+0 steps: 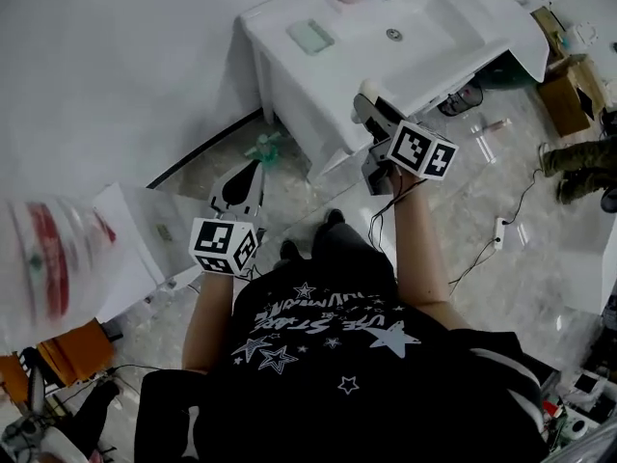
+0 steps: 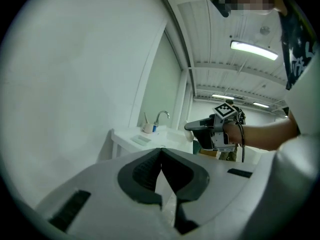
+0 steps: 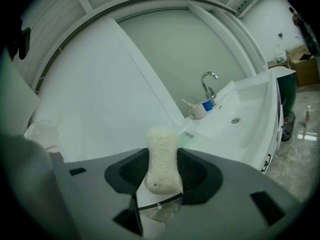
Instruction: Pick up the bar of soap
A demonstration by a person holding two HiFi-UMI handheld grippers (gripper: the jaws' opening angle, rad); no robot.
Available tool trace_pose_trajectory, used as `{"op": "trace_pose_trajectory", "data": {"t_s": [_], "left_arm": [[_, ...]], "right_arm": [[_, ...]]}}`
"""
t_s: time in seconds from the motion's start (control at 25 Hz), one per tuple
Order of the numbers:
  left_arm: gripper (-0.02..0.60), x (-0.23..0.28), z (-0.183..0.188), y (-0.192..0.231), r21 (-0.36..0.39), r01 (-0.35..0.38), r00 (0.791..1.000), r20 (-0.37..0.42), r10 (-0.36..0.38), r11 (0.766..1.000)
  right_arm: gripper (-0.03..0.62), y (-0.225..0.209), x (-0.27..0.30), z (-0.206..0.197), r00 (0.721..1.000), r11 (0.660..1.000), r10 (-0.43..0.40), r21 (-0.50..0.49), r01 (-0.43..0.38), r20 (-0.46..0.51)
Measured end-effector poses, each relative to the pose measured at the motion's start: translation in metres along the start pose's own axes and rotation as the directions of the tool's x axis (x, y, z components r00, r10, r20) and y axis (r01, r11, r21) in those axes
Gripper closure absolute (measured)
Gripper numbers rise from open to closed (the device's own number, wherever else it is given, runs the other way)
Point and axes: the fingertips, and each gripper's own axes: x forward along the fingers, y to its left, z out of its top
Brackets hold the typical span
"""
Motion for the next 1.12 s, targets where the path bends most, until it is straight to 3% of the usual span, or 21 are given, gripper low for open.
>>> {"op": "trace_pose_trajectory", "data": {"t_s": [0.2,0.48,1.12], "left_arm": [[0.572,-0.002,0.001,-0.017,0.018,0.018,1.0,0.01,-0.018,1.0],[0.572,-0.004,0.004,-0.06,0.034,-0.008,1.0,0.014,0.008,0.999],[0.572,-0.038,-0.006,-0.189,0.06,-0.032,0.999,0.027,0.03,0.998]], "right_arm": [[0.408,-0.014,-0.034,-0.005,0.999,0.999,-0.046,-0.029,0.046,0.015],[0.41,-0.013,-0.074,-0.007,0.999,0.997,0.031,-0.076,-0.031,-0.01],[0.41,-0.037,-0.199,-0.03,0.995,0.993,0.081,-0.087,-0.085,-0.052]]}}
